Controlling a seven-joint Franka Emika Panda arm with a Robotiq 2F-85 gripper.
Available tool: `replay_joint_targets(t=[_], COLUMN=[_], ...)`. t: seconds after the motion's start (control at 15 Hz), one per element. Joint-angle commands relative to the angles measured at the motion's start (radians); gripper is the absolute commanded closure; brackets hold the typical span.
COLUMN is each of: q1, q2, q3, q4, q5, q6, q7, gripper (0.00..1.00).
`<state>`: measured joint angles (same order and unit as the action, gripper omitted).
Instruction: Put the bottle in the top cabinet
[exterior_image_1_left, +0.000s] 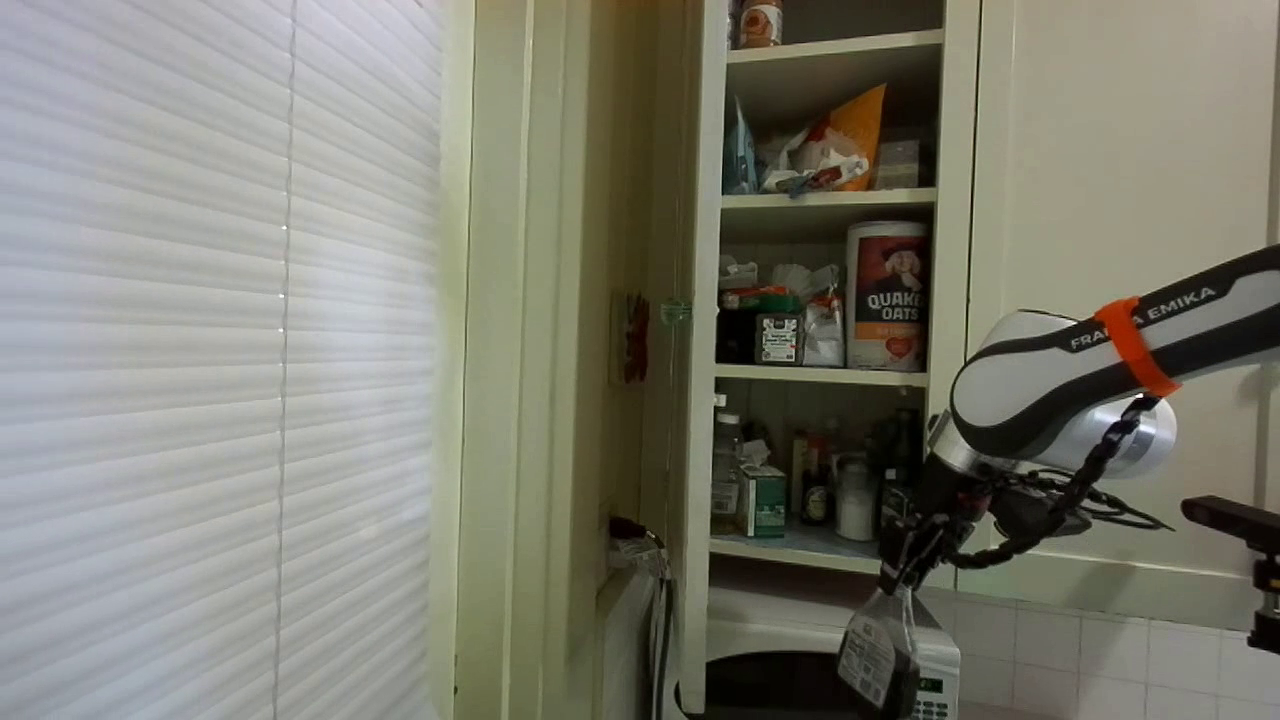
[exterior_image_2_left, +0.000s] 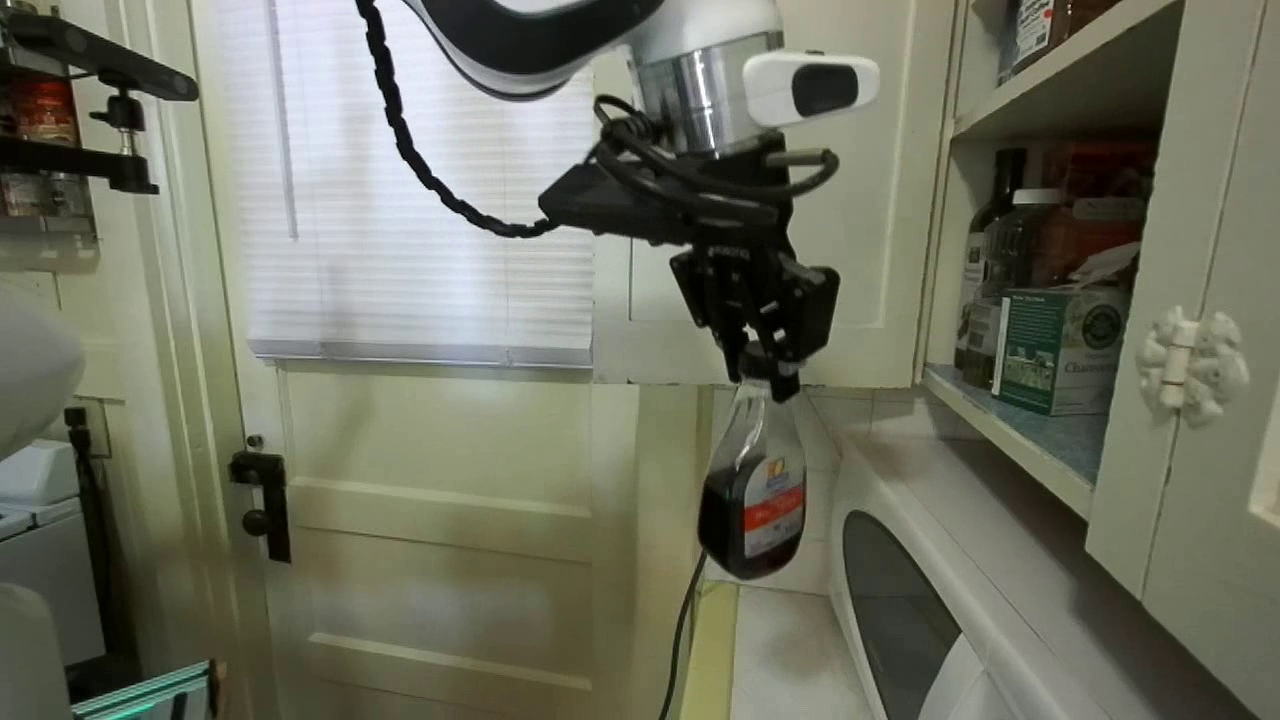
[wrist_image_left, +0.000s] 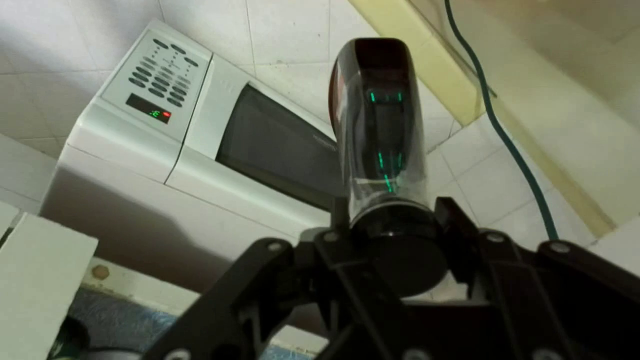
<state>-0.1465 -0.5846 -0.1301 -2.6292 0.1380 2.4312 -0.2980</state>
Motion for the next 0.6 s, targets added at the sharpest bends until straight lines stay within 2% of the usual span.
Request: replay_joint_targets(t=[0.0,0.33,0.4,0.53], q1=[0.028,0.025,0.024,0.020], q2=[-0.019,-0.036,-0.034,-0.022], q3=[-0.013,-0.002,0.014,0.048], q4=[0.007,0.007,0.006,0.037], q5=[-0.030,-0.031,-0.042,-0.068], q6=[0.000,0.000,0.023,0.030], q7=[0.057,0.093,0.101,0.139], gripper=[0.54,0.54,0.79,0.79])
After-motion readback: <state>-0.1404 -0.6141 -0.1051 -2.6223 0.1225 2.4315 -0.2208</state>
